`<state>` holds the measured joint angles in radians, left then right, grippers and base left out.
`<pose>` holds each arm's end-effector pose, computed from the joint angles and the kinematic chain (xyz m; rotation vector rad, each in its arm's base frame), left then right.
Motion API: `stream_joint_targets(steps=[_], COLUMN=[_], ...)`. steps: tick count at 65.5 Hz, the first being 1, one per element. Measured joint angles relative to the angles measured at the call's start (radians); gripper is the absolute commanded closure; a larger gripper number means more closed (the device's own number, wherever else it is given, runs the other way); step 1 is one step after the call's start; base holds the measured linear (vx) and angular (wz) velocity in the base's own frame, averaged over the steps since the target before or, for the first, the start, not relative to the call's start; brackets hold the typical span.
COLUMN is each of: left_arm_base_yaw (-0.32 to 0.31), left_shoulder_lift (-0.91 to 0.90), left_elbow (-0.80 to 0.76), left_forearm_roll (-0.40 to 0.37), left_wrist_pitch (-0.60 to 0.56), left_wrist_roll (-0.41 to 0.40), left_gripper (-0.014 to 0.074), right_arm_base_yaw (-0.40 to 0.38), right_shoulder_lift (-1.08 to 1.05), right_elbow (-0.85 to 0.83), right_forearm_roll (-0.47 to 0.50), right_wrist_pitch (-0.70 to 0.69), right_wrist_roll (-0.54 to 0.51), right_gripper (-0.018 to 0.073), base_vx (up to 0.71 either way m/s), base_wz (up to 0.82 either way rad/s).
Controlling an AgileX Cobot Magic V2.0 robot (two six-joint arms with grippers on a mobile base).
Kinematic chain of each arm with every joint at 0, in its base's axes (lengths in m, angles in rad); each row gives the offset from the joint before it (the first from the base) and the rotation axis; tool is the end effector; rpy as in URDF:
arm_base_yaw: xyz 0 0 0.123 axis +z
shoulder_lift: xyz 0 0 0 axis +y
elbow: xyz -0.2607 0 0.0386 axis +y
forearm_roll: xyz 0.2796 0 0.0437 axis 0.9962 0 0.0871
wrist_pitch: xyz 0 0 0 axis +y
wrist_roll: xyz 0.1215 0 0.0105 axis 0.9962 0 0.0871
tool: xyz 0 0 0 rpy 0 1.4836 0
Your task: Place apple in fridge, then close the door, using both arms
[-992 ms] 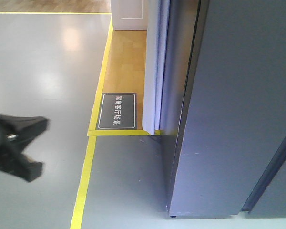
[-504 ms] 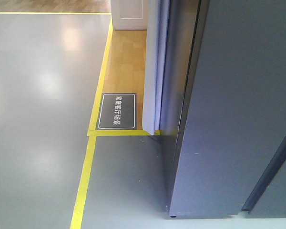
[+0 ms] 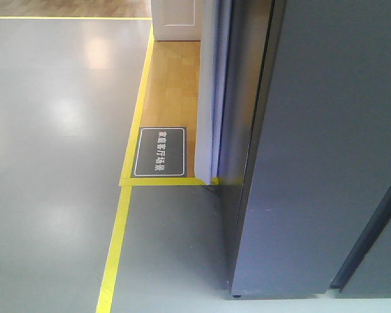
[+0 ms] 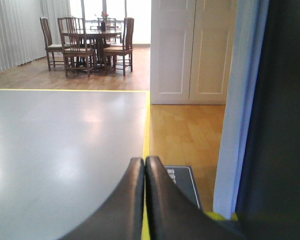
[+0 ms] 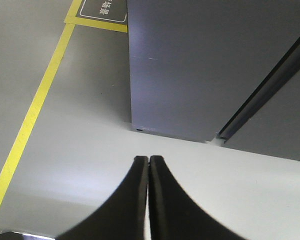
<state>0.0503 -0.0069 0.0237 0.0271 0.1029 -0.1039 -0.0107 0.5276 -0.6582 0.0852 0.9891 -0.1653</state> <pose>0.1410 0.0074 0.1947 -0.1041 1.5999 -0.0184 0.1531 0.0070 0.2826 -0.1610 2.3325 0.0192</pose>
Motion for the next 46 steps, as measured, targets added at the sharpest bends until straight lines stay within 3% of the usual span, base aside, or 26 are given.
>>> stream_joint_targets(steps=[15, 46], left_arm_base_yaw=[0.038, 0.038], left_shoulder_lift=[-0.005, -0.005], left_elbow=[0.000, 0.000], left_forearm_roll=[0.000, 0.000], left_wrist_pitch=[-0.005, -0.062], left_wrist_roll=[-0.001, -0.006], left_gripper=[0.0602, 0.0602], right_arm_base_yaw=[0.000, 0.000], right_shoulder_lift=[0.000, 0.000], right_elbow=[0.002, 0.002], right_forearm_roll=[0.000, 0.000], right_wrist_pitch=[0.001, 0.001], right_wrist_roll=[0.000, 0.000], right_gripper=[0.0561, 0.0561], base_vx=[0.00, 0.00], base_wz=[0.00, 0.00])
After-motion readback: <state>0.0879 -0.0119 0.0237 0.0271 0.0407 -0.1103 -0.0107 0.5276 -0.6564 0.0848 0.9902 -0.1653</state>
